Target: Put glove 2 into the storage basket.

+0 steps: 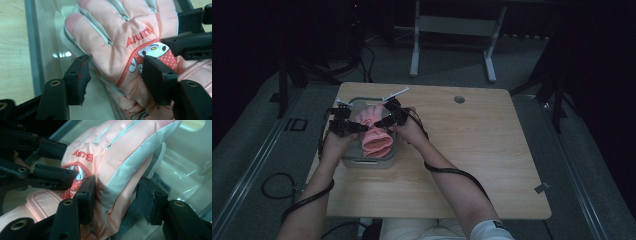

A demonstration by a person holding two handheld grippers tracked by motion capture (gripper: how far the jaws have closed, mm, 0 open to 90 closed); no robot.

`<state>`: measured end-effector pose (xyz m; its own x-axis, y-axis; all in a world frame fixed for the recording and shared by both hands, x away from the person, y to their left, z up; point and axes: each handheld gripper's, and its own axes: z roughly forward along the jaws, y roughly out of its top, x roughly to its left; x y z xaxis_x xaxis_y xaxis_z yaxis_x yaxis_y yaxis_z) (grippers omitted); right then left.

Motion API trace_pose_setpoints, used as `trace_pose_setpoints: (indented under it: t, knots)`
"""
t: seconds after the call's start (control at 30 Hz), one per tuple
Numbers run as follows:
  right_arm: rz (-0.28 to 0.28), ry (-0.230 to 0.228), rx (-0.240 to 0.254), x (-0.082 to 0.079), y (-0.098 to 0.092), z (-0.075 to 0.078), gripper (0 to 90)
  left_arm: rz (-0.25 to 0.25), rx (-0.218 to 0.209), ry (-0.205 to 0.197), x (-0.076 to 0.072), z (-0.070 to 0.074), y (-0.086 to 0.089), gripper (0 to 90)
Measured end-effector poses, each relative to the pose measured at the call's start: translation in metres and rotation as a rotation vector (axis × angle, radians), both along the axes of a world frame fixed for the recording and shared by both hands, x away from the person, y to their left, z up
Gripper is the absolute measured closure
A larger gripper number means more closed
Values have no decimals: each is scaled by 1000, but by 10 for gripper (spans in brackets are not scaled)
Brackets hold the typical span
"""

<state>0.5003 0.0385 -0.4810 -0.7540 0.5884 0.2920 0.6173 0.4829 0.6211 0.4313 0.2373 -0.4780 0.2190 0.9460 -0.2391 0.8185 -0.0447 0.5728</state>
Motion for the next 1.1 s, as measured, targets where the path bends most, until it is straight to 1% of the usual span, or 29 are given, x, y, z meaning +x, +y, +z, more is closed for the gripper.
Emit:
trace_pose_setpoints:
  t: [0.1, 0.17, 0.27, 0.37, 0.43, 0.5, 0.57, 0.63, 0.67, 0.77, 0.8, 0.83, 0.9, 0.97, 1.03, 1.1]
  knots:
    - [4, -20, 4, 0, -1, 7, 494, -1, 20, -24, -1, 4, -1, 349]
    - [7, -34, 5, 0, -1, 11, 483, -4, 14, -28, -1, 7, 0, 343]
    - [10, -50, 8, 0, -4, 18, 467, -5, 28, -35, -3, 11, 1, 340]
    - [1, -60, 21, 0, -9, 24, 456, -6, 27, -45, -4, 15, 3, 340]
    - [1, -63, 23, 1, -11, 27, 439, -4, 24, -61, -6, 19, 4, 340]
    - [-1, -67, 30, 0, -14, 29, 434, -6, 21, -68, -6, 22, 3, 340]
    - [2, -69, 36, 0, -15, 31, 421, -16, 32, -73, -8, 25, 1, 340]
    - [8, -72, 41, -2, -18, 33, 414, -34, 53, -101, -12, 33, -5, 340]
    - [9, -74, 54, -3, -20, 35, 406, -46, 62, -109, -14, 36, -8, 340]
    - [7, -77, 70, -4, -24, 37, 401, -70, 67, -122, -18, 42, -15, 340]
    - [8, -79, 71, -5, -26, 38, 399, -74, 66, -126, -19, 43, -16, 340]
    - [9, -83, 71, -6, -27, 39, 395, -82, 54, -133, -20, 45, -17, 340]
    - [13, -91, 73, -7, -30, 40, 384, -80, 49, -150, -23, 50, -19, 340]
    - [19, -92, 75, -8, -34, 41, 370, -91, 20, -163, -26, 54, -20, 340]
    - [23, -90, 76, -9, -39, 41, 347, -105, 20, -177, -29, 58, -24, 340]
    - [34, -85, 83, -10, -43, 40, 327, -120, 22, -181, -31, 60, -29, 340]
